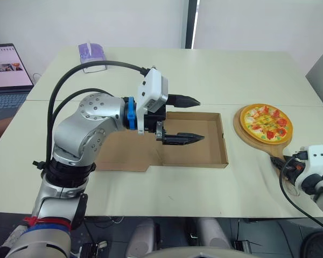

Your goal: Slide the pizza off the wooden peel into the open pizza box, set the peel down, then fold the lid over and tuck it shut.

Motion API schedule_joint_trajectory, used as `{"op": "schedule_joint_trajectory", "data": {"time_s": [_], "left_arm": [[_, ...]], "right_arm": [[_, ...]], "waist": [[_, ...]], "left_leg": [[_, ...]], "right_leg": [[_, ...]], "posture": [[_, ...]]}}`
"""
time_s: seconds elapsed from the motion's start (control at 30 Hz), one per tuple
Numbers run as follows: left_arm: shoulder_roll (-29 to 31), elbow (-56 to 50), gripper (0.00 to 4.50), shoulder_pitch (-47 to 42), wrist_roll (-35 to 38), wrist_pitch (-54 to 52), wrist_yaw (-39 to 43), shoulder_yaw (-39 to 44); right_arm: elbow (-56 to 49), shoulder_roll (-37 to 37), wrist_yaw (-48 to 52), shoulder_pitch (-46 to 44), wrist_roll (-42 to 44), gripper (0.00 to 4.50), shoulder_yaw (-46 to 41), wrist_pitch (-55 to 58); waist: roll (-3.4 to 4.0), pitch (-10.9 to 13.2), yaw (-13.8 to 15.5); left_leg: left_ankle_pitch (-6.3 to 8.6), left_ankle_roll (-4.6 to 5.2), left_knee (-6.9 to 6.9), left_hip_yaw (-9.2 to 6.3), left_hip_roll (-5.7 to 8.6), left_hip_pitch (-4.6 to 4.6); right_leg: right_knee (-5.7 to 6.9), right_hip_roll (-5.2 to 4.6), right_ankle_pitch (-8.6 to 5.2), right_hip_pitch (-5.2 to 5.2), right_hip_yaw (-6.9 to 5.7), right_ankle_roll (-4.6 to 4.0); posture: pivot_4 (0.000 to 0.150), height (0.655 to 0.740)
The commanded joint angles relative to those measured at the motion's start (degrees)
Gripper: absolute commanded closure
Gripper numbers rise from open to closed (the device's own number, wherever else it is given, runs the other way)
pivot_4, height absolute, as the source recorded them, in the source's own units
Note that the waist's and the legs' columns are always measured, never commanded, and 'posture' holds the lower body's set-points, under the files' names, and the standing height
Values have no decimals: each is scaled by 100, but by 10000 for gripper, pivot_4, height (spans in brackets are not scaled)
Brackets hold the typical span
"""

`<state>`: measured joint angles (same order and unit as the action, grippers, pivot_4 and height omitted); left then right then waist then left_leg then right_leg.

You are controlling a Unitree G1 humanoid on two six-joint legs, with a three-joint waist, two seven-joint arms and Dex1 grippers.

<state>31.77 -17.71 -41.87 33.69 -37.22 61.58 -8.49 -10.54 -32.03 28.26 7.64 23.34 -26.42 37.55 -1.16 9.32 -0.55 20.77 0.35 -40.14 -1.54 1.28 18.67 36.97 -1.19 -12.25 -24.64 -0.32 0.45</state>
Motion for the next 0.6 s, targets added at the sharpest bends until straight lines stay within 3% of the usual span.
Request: {"op": "schedule_joint_trajectory", "data": {"time_s": [0.03,0.27,0.43,0.6], "left_arm": [[75,-52,0,-136,65,64,-23,222],[236,326,0,-316,92,43,21,482],[470,673,0,-597,188,-46,189,721],[775,995,0,-818,123,-34,301,876]], "right_arm": [[-237,114,-10,-162,185,28709,-66,-206],[-348,-655,358,-1156,317,28709,-89,5],[59,-1318,953,-2081,215,28709,440,-34],[616,-1500,1423,-2981,-25,28709,1088,-411]], "waist": [[0,0,-1],[66,39,-82],[65,40,-97],[62,41,-90]], "left_leg": [[0,0,0,0,0,0],[-1,1,0,19,9,6],[-4,-1,5,13,3,23],[-1,2,10,8,9,30]], "right_leg": [[0,0,1,0,0,-2],[5,-1,2,-16,18,0],[10,3,14,-57,11,-22],[1,-6,14,-62,3,-23]], "posture": [[1500,7400],[1500,7400],[1500,7400],[1500,7400]]}}
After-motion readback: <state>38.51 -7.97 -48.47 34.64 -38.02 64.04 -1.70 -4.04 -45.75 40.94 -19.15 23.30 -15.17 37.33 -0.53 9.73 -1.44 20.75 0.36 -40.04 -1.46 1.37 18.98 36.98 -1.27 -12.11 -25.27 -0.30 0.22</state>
